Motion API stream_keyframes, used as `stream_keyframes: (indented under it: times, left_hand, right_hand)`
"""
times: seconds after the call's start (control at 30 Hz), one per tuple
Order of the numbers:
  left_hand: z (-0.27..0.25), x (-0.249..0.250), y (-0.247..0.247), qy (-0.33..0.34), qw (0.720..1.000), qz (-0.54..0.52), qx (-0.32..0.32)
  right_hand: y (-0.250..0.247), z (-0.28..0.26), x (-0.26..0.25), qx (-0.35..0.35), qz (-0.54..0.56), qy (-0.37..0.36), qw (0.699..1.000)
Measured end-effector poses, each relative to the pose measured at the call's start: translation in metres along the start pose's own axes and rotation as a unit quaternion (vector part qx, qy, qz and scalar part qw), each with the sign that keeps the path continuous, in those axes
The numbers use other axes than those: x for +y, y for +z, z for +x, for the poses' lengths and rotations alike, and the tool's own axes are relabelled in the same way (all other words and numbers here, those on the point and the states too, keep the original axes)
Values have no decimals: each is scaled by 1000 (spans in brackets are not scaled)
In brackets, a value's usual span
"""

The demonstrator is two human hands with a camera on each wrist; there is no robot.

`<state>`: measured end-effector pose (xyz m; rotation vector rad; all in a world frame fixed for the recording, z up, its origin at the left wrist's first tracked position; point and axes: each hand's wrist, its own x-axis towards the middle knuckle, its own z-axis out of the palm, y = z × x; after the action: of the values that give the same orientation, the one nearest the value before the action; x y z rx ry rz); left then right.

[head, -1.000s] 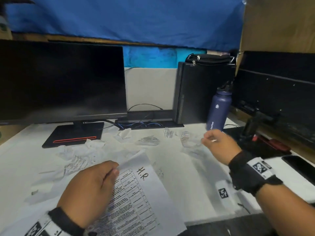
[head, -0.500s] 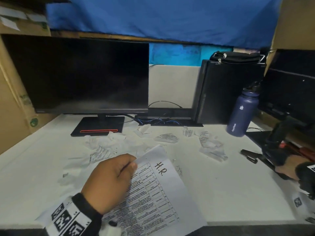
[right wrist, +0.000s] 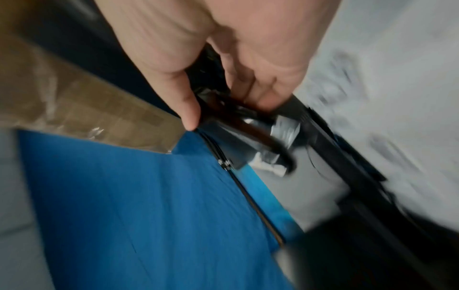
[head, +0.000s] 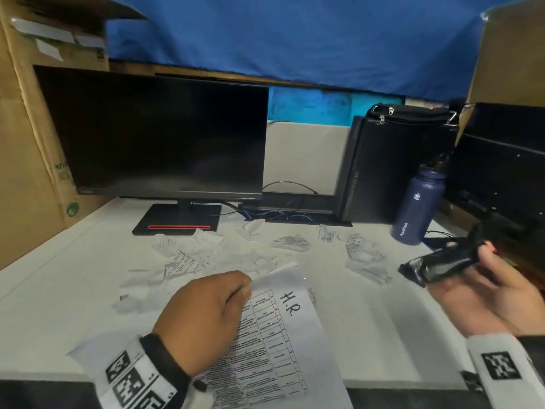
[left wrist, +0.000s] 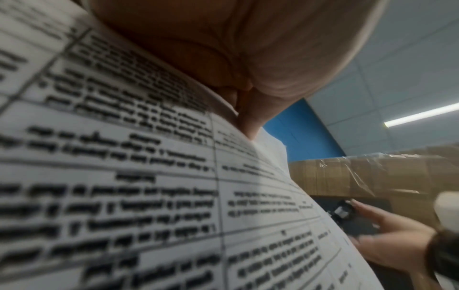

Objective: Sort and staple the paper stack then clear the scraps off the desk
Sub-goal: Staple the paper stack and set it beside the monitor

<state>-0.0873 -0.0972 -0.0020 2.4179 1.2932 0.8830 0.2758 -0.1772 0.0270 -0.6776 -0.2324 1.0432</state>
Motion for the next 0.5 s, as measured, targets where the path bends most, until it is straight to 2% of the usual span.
stream_keyframes:
  times: [0.13, 0.2, 0.33, 0.43, 0.5]
  left_hand:
    - [-8, 10, 3, 43, 998, 50, 11]
    - [-10, 14, 3, 55, 996, 67, 7]
    - [-15, 22, 5, 84, 992, 90, -14]
    - [-21, 26, 8, 84, 991, 101, -24]
    - [-21, 28, 11, 76, 992, 97, -26]
  right_hand:
    - [51, -32, 52, 35, 44, 140, 988]
    - [65, -38, 77, 54, 25, 167, 984]
    - [74, -39, 100, 112, -16, 122, 986]
    - [77, -40, 109, 106, -13, 83, 991]
    - [80, -44, 116, 96, -59, 39, 993]
